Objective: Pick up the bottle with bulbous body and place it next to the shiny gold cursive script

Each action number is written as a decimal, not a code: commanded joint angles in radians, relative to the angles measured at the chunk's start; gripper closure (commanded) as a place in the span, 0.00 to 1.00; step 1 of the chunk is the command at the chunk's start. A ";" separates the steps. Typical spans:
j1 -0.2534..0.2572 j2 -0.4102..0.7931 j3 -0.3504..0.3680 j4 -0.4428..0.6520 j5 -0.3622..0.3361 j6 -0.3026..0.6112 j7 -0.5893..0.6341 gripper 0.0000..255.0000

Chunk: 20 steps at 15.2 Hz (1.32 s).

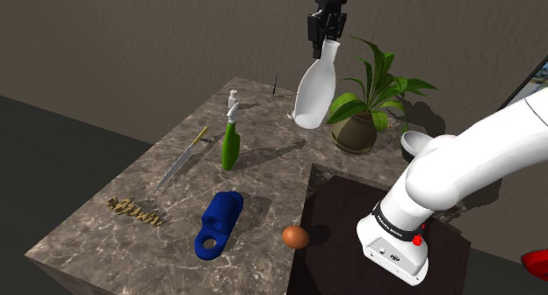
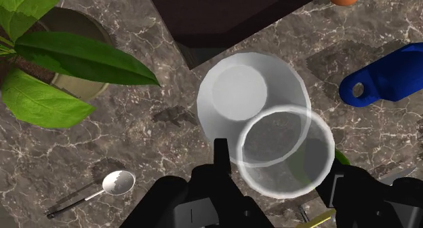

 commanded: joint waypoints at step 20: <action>0.006 0.127 0.019 0.392 0.002 -0.265 0.031 1.00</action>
